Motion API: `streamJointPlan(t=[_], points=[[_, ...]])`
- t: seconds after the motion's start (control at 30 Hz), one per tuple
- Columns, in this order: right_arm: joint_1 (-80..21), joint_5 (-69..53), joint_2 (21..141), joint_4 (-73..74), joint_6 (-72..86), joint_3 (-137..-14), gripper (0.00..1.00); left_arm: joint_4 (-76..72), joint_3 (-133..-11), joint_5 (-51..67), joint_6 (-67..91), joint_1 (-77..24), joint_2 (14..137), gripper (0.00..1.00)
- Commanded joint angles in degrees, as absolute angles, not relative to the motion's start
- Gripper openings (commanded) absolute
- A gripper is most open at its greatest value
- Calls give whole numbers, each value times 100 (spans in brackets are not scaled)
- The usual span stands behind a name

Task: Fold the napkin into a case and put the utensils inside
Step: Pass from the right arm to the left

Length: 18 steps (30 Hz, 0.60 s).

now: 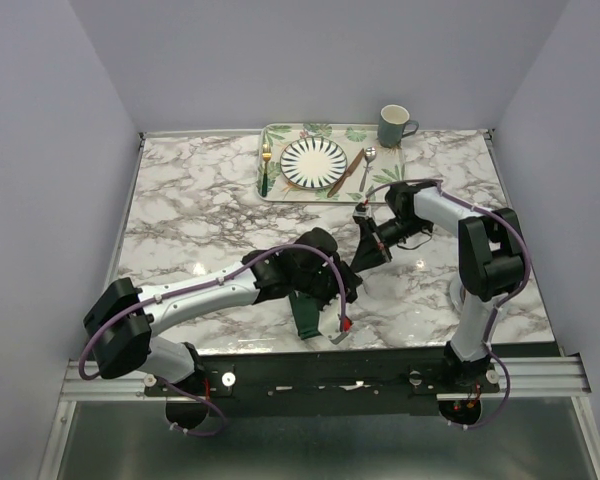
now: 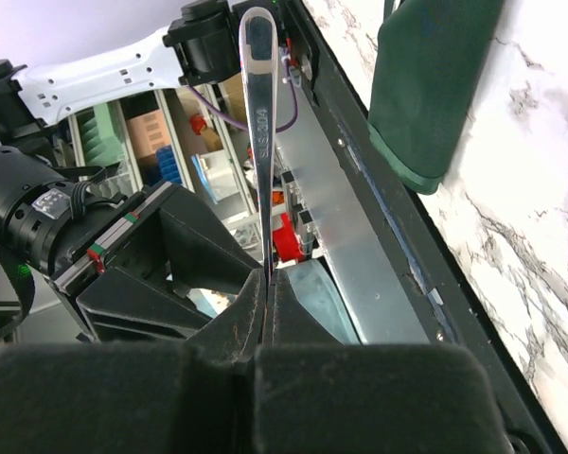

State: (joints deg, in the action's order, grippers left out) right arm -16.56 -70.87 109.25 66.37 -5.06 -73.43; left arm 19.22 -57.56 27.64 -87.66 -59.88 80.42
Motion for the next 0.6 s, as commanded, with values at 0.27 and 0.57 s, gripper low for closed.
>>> streamJointPlan(t=[0.27, 0.57], points=[[-1688, -7383, 10995, 6759, -448, -7356, 1, 1204, -5519, 2417, -8631, -6099, 7708, 46], [-1705, -7383, 10960, 6706, -430, -7251, 1, 1116, -5642, 2382, -8666, -6179, 7761, 46]])
